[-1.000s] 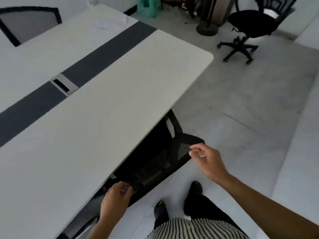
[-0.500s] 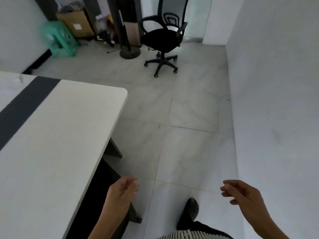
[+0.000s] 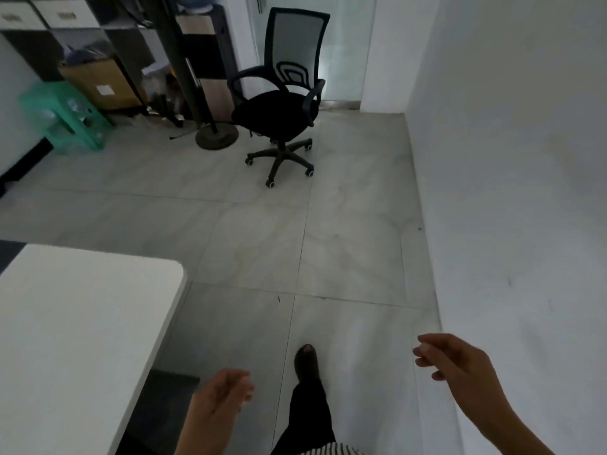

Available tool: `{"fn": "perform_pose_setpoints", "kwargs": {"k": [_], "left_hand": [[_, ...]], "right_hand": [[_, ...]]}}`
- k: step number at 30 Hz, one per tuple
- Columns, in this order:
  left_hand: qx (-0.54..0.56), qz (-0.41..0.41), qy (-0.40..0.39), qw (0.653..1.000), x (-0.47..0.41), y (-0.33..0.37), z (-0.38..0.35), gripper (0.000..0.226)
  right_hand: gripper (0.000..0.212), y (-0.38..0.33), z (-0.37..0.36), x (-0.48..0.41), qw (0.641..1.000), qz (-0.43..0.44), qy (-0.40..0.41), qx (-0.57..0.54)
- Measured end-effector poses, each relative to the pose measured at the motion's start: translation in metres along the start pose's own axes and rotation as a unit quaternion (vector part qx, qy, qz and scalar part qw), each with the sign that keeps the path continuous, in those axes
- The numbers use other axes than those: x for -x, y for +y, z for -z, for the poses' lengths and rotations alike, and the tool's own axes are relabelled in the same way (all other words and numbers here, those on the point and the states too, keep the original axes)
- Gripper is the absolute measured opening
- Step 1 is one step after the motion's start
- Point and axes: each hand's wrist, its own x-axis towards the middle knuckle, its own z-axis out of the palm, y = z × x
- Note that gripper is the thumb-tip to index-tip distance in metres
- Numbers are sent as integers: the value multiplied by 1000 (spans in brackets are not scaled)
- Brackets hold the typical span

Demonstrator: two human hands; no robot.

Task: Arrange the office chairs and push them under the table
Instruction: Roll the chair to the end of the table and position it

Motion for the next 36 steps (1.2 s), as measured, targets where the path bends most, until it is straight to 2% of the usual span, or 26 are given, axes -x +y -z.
{"fn": "perform_pose_setpoints", "kwargs": {"k": [3,7,10,14,18,22,26,29,36], "left_hand": [[-14,2,-6,1000,-77,27,-2,19],[-38,-42,-51,997,-170,110,-18,21],[-64,-79,-87,991,-237,170,-36,7],[-89,-96,-114,985,-313,234,-70,19],[-98,-78,-123,985,-388,268,-112,28],[-97,-63,-122,986,-466,304,-157,5],[-77,-56,-95,991,-542,370,-192,6],[-83,-71,-84,990,-595,409,-217,5],[-53,-21,-51,997,-720,459,-251,13]], "right_hand": [[11,-27,-9,-56,1000,-11,13,6],[11,-86,-12,-127,999,-9,33,3],[12,-121,-9,-177,998,1,61,-12],[12,-139,-1,-239,994,-20,104,-33],[11,-146,13,-316,989,-57,131,-47],[11,-172,38,-418,984,-65,155,-60],[11,-231,60,-529,988,-34,141,-55],[11,-285,69,-608,994,3,103,-39],[12,-372,53,-774,998,34,42,-14]]}}
